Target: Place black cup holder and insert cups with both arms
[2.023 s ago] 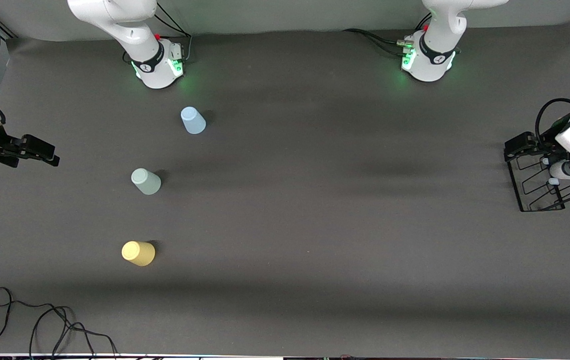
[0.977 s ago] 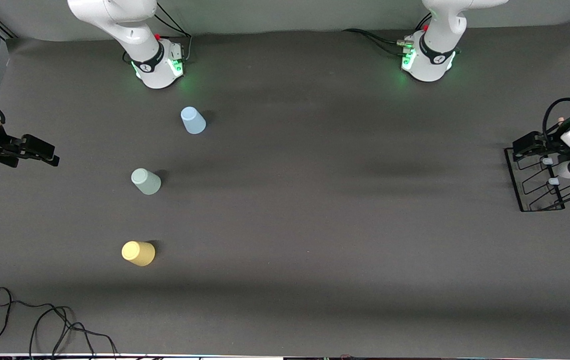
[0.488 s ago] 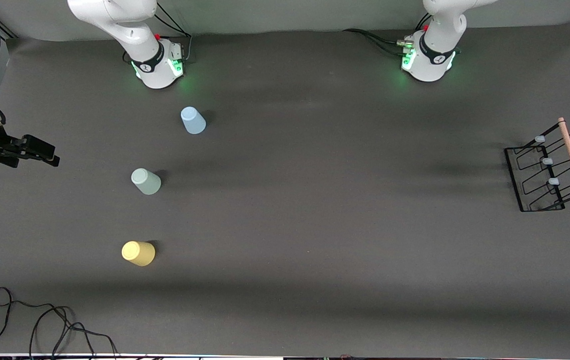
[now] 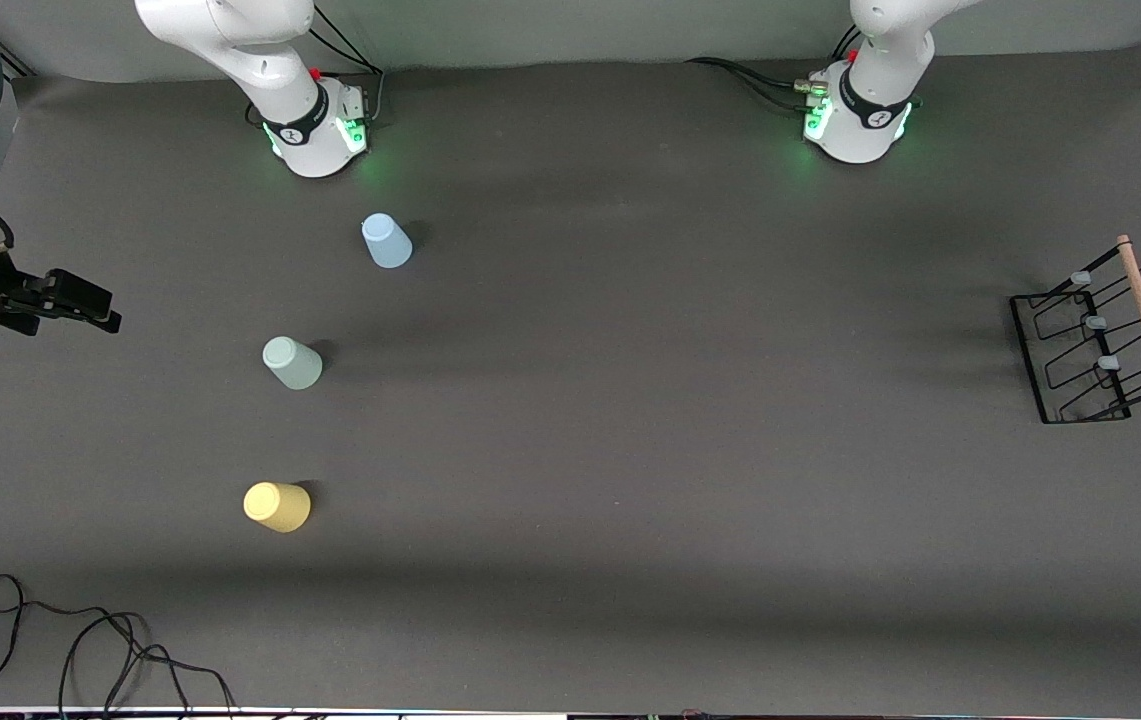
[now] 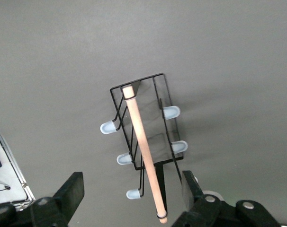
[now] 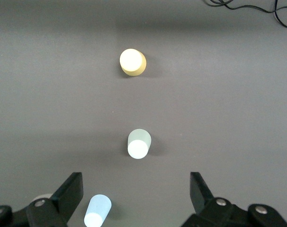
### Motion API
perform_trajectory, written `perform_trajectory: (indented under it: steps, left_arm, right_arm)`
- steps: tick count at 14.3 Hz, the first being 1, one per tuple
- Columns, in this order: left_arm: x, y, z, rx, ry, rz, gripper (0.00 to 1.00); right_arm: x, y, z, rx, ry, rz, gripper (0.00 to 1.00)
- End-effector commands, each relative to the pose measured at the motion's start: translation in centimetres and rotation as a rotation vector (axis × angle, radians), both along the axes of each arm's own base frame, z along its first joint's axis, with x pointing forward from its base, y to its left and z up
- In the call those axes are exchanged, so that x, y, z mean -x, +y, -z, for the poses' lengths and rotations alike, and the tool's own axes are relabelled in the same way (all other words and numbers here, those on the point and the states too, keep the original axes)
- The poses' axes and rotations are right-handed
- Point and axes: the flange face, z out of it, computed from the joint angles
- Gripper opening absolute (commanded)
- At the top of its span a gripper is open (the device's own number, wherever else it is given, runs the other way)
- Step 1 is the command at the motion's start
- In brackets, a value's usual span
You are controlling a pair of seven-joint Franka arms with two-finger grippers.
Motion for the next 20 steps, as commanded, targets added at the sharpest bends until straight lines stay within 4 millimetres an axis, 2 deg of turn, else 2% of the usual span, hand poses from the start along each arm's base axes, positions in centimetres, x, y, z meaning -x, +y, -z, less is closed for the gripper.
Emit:
perform_trajectory:
  steps: [1, 3, 6, 9, 11, 13, 14, 15, 17, 20]
  left_arm:
    - [0.9, 0.3, 3.1, -0.011, -0.011, 0.014, 0.91]
    - [1.6, 0.1, 6.5, -0.013, -0.035, 0.020, 0.91]
    - [2.0, -0.2, 10.3, 0.000, -0.017, 0.015, 0.89]
    - [2.0, 0.1, 12.1, 0.009, 0.001, 0.019, 0.89]
    - [2.0, 0.2, 12.1, 0.009, 0.003, 0.017, 0.85]
    - [2.3, 0.2, 12.5, 0.013, 0.010, 0.017, 0.74]
    - [2.3, 0.2, 12.5, 0.013, 0.010, 0.017, 0.56]
    - [2.4, 0.4, 12.4, 0.013, 0.009, 0.012, 0.31]
    - [2.5, 0.8, 12.2, 0.008, -0.006, 0.004, 0.00]
    - [2.7, 1.2, 12.0, 0.009, -0.014, -0.007, 0.00]
  right_arm:
    - [0.2, 0.6, -0.4, -0.005, -0.002, 0.007, 1.00]
    - [0.2, 0.6, -0.4, -0.005, -0.003, 0.007, 1.00]
    - [0.2, 0.5, -0.6, -0.005, -0.003, 0.007, 1.00]
    - [0.2, 0.5, -0.4, -0.005, 0.003, 0.007, 1.00]
    - [0.2, 0.4, -0.4, -0.005, 0.003, 0.009, 1.00]
    - [0.1, 0.4, -0.2, -0.005, 0.006, 0.009, 1.00]
    - [0.1, 0.3, -0.2, -0.005, 0.006, 0.010, 1.00]
    - [0.1, 0.3, -0.2, -0.005, 0.006, 0.010, 1.00]
    - [0.1, 0.3, 0.0, -0.005, 0.009, 0.010, 1.00]
    - [0.1, 0.3, 0.0, -0.005, 0.010, 0.010, 1.00]
